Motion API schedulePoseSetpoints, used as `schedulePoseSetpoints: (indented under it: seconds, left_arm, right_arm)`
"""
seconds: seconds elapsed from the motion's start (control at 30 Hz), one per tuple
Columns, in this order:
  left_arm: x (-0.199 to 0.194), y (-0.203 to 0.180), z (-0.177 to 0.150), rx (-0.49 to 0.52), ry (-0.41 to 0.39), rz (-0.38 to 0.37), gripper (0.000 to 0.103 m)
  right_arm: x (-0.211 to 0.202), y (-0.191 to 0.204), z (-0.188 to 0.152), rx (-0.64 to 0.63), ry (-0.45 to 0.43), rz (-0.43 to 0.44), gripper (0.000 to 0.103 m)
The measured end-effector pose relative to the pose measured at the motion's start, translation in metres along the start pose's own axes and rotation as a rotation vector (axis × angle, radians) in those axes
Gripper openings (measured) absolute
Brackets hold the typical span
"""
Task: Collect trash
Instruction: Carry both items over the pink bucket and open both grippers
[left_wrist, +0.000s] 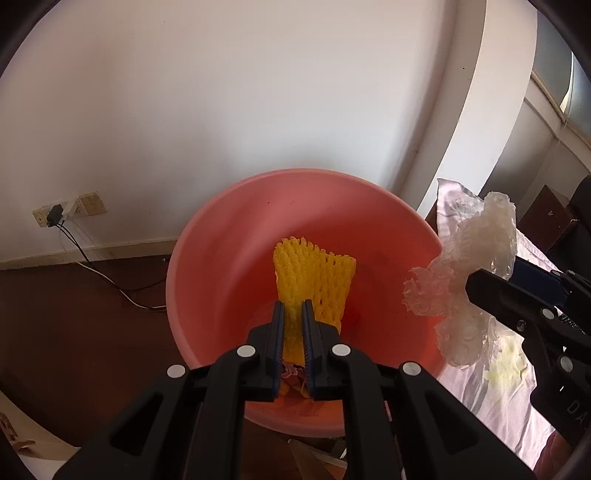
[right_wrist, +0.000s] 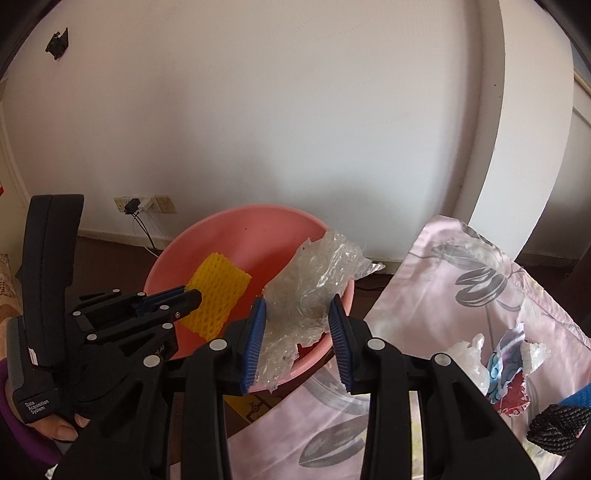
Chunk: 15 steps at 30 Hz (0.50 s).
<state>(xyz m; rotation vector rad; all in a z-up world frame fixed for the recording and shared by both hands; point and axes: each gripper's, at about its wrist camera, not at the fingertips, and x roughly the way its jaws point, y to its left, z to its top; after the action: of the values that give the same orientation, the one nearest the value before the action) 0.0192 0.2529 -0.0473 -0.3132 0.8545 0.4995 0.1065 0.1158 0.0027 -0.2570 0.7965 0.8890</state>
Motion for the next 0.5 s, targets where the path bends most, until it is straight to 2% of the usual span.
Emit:
schedulePoseSetpoints:
  seconds: [0.5]
  left_arm:
    - [0.018, 0.012, -0.007, -0.029, 0.048, 0.027, 0.009]
  right_arm:
    - [0.024, 0.012, -0.004, -0.021, 0.072, -0.001, 0.035]
